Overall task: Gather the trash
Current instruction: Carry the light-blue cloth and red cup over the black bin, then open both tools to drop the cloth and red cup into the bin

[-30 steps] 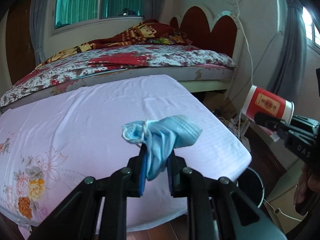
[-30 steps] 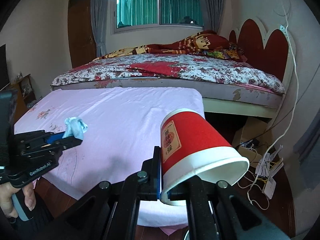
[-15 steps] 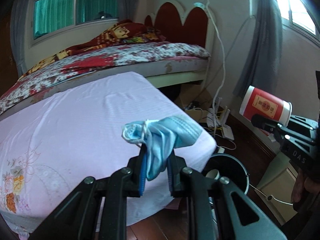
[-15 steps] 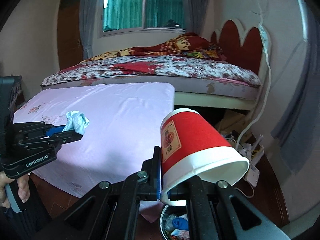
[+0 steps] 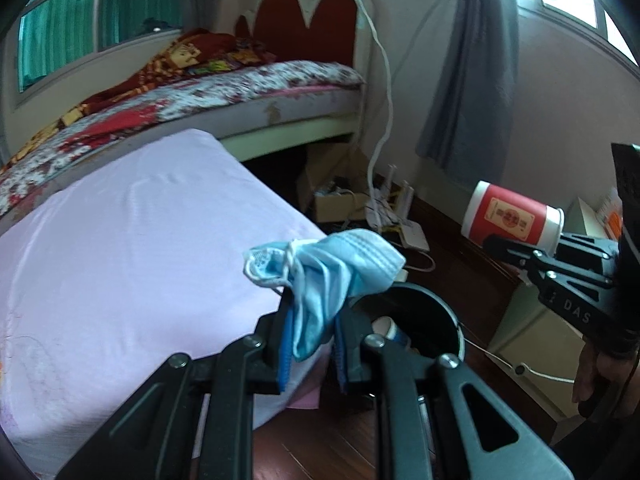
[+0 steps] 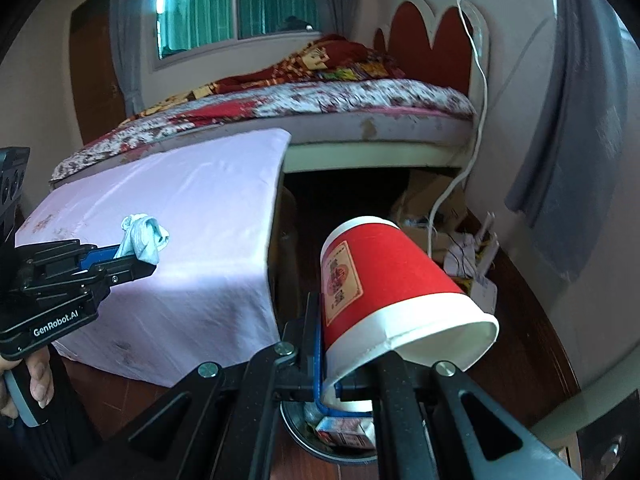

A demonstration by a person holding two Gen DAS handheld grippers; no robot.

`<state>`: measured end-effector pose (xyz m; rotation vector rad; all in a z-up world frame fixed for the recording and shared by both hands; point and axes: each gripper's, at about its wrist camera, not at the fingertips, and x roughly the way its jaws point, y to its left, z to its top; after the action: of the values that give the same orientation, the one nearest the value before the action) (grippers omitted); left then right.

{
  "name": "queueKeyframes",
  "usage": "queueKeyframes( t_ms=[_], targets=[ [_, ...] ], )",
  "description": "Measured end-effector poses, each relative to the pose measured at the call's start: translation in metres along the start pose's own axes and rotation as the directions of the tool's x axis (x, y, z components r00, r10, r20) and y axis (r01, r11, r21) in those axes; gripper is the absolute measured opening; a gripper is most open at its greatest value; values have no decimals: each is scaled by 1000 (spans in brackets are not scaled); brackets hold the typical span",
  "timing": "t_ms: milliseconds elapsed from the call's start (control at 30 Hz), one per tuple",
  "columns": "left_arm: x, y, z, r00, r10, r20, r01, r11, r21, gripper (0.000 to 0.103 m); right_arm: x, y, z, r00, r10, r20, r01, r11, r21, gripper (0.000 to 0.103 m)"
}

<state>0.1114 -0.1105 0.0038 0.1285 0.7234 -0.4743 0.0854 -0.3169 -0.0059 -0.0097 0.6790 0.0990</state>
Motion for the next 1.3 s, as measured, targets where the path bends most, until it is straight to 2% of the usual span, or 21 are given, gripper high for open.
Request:
queueKeyframes(
  t_ms=[333, 767, 1133, 1300],
  targets=[
    [29, -41, -19, 991, -102, -89, 107, 993, 48, 18, 9, -33, -36, 997, -13, -82, 16, 999, 41, 5],
    [68, -63, -26, 967, -162, -195, 175, 983, 53, 18, 36, -48, -65, 985, -20, -169, 26, 999, 29, 5],
    [117, -66, -38, 932, -207, -298, 223, 975, 18, 19, 75, -55, -92, 959, -8, -282, 8, 1000, -2, 5],
    [142, -68, -50, 897, -249, -365, 260, 965, -21, 19, 98, -54, -104, 945, 13, -328, -19, 1000, -15, 5]
  ],
)
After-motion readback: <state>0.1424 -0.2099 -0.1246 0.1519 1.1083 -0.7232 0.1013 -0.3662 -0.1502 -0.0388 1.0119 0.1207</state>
